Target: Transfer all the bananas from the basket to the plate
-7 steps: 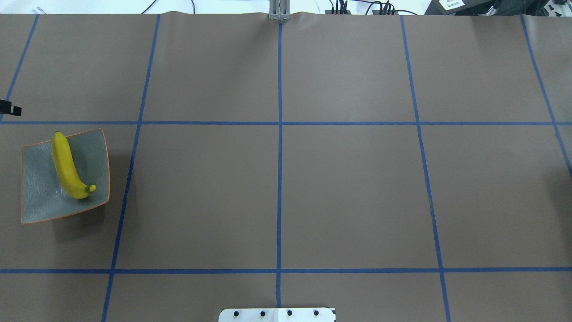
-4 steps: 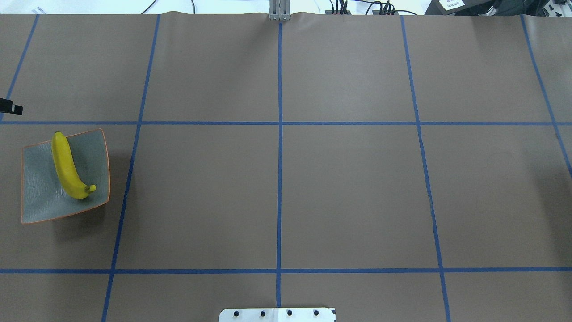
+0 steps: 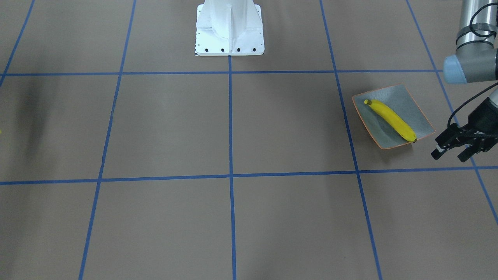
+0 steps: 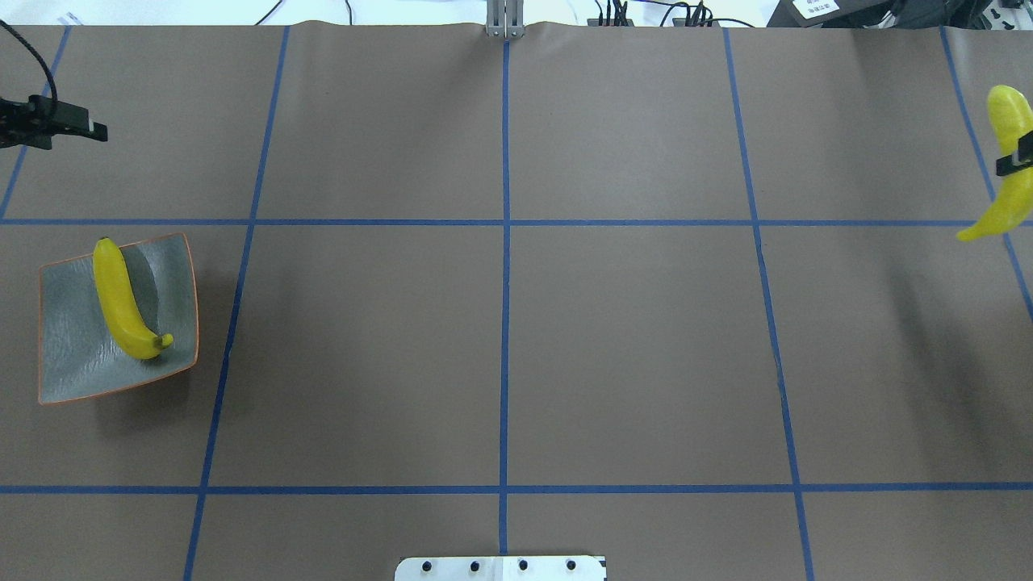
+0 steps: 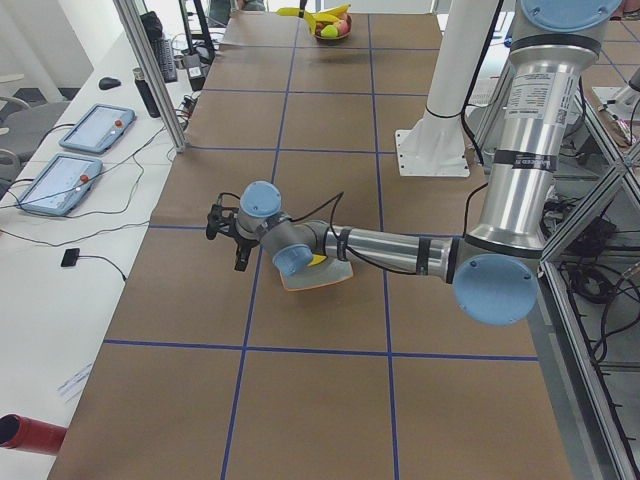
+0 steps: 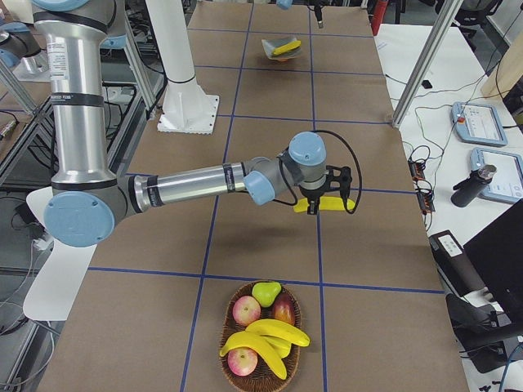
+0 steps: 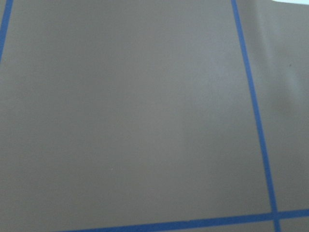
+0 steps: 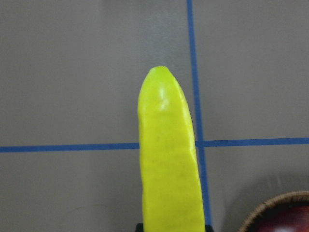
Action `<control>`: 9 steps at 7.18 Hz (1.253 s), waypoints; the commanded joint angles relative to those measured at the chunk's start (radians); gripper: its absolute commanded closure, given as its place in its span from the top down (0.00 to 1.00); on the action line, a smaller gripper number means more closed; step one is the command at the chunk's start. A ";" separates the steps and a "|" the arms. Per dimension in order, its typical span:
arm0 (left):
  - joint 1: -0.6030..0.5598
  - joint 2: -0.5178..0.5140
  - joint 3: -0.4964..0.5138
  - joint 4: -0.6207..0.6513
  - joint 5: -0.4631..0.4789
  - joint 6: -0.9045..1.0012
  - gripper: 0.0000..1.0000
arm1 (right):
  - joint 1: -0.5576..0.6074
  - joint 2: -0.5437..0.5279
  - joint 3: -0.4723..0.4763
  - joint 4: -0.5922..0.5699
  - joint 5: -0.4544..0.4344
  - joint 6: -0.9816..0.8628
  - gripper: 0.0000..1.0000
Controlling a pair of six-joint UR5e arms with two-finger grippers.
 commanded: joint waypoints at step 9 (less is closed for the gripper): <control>0.310 -0.299 -0.015 -0.357 0.010 -0.721 0.98 | -0.604 0.503 -0.004 0.131 -0.166 0.574 0.00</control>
